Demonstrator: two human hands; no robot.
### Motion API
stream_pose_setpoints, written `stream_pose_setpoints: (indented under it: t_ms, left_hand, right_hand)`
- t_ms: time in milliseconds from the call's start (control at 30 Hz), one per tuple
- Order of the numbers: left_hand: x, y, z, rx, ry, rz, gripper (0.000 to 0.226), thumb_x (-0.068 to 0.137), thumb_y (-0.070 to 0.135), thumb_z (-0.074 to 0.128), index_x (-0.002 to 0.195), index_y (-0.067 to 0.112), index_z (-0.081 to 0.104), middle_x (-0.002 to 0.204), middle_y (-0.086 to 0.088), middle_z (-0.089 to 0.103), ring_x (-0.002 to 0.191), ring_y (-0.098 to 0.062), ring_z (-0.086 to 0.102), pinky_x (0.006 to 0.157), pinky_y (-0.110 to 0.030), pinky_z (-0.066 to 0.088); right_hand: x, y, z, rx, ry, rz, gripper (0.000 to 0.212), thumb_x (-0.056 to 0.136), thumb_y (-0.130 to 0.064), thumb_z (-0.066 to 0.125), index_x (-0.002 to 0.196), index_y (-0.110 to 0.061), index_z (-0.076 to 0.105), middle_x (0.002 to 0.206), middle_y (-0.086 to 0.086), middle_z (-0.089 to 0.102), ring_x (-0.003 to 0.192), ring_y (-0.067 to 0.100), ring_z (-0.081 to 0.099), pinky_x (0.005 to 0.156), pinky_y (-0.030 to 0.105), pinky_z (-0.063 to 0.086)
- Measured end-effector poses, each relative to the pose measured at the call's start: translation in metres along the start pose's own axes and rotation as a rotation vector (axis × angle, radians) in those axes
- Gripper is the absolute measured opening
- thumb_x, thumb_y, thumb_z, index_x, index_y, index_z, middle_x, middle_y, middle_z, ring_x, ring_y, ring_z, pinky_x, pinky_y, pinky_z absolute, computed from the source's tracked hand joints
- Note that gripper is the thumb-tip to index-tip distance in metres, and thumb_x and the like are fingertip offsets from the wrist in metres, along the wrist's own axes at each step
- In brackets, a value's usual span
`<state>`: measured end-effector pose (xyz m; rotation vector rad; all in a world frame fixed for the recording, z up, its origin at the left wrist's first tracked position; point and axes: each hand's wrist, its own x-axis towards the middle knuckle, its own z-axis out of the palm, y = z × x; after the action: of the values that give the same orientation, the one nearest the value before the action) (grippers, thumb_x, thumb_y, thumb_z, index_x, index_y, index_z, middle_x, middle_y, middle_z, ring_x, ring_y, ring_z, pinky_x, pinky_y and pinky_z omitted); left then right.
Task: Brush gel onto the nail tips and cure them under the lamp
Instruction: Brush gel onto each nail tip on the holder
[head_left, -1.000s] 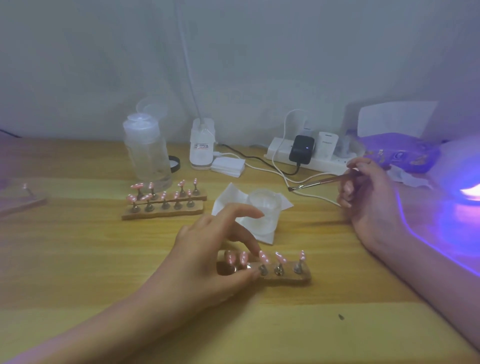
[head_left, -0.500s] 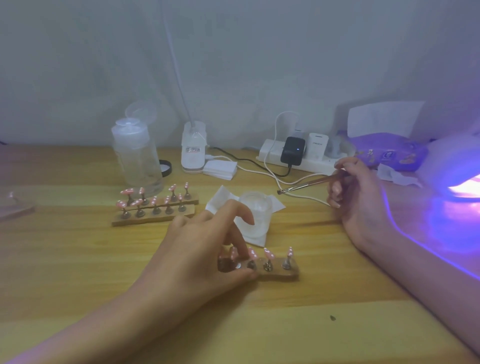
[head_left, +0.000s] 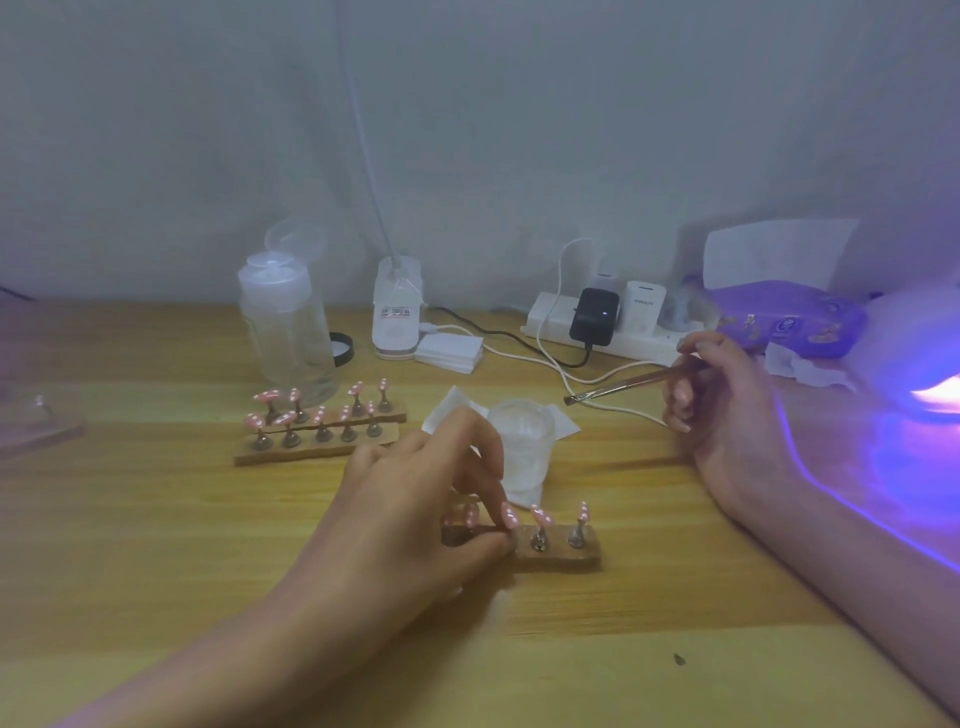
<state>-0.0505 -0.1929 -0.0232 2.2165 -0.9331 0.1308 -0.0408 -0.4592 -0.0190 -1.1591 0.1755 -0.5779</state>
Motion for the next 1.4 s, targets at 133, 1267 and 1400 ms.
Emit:
stream_pose_setpoints:
  t_ms: [133, 1267, 1400]
  left_hand:
    - [0.0, 0.002, 0.001, 0.043, -0.005, -0.007, 0.051, 0.073, 0.031, 0.08, 0.093, 0.046, 0.036, 0.093, 0.04, 0.062, 0.098, 0.005, 0.057, 0.093, -0.021, 0.026]
    - [0.053, -0.02, -0.037, -0.644, 0.206, 0.049, 0.085, 0.073, 0.024, 0.077, 0.149, 0.027, 0.038, 0.088, 0.001, 0.076, 0.094, -0.017, 0.073, 0.087, -0.034, 0.058]
    - [0.05, -0.022, -0.031, -0.49, 0.198, 0.079, 0.079, 0.08, 0.02, 0.076, 0.149, 0.03, 0.038, 0.09, 0.005, 0.075, 0.094, -0.018, 0.072, 0.085, -0.049, 0.058]
  right_hand:
    - [0.0, 0.0, 0.0, -0.012, -0.002, -0.012, 0.022, 0.099, -0.012, 0.041, 0.082, -0.017, 0.053, 0.047, -0.003, 0.04, 0.042, 0.009, 0.04, 0.038, 0.017, 0.028]
    - [-0.021, -0.041, 0.037, -0.486, -0.51, -0.285, 0.022, 0.094, -0.026, 0.061, 0.073, -0.028, 0.055, 0.058, 0.005, 0.063, 0.052, 0.018, 0.061, 0.044, 0.024, 0.049]
    - [-0.025, -0.037, 0.042, -0.599, -0.531, -0.362, 0.021, 0.095, -0.022, 0.061, 0.078, -0.015, 0.052, 0.059, 0.01, 0.064, 0.052, 0.02, 0.062, 0.046, 0.029, 0.052]
